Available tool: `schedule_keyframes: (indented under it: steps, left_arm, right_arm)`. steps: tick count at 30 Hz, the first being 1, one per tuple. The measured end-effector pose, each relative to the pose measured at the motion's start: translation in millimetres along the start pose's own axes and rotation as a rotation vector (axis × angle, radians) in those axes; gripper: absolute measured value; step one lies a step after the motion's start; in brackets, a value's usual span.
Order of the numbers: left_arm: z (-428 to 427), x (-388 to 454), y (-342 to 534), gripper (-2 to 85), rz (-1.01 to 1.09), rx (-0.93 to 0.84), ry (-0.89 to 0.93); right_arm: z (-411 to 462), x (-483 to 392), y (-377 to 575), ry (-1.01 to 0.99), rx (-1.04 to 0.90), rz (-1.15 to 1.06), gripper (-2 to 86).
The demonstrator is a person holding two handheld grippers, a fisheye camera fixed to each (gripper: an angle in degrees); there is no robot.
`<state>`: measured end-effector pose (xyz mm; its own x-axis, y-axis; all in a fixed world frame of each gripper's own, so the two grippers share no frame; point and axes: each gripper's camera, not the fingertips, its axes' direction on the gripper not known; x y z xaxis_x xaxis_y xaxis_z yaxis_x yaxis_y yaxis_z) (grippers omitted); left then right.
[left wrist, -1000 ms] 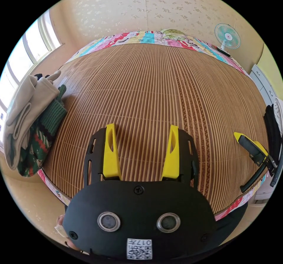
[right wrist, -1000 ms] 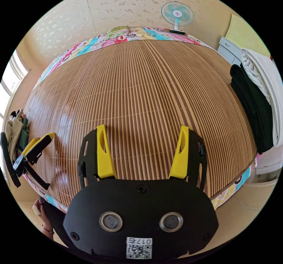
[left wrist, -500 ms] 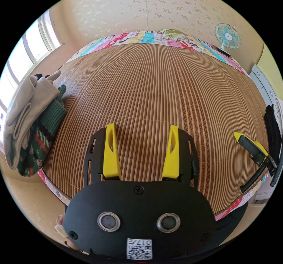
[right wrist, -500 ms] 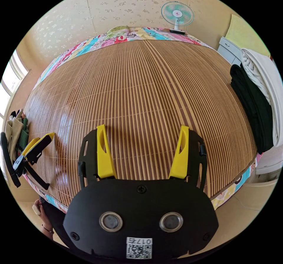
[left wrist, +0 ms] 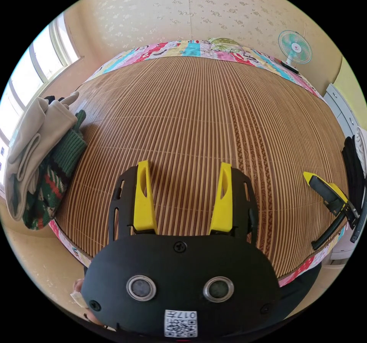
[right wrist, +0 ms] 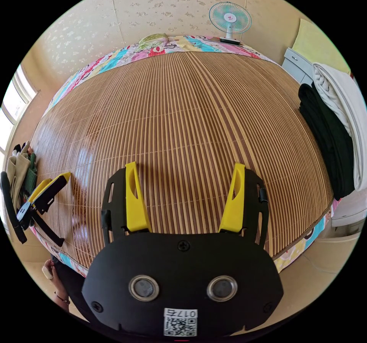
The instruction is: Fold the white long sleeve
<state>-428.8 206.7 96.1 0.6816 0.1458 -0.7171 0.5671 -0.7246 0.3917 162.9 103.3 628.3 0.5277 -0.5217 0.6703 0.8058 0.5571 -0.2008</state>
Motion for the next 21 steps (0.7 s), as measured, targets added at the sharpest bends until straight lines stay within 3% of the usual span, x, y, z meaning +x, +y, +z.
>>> schedule_keyframes:
  steps: [21]
  left_arm:
    - [-7.9, 3.9, 2.9, 23.7, 0.000, 0.000, 0.000]
  right_arm:
    - [-6.9, 0.0, 2.2, 0.001, 0.000, 0.001, 31.4]
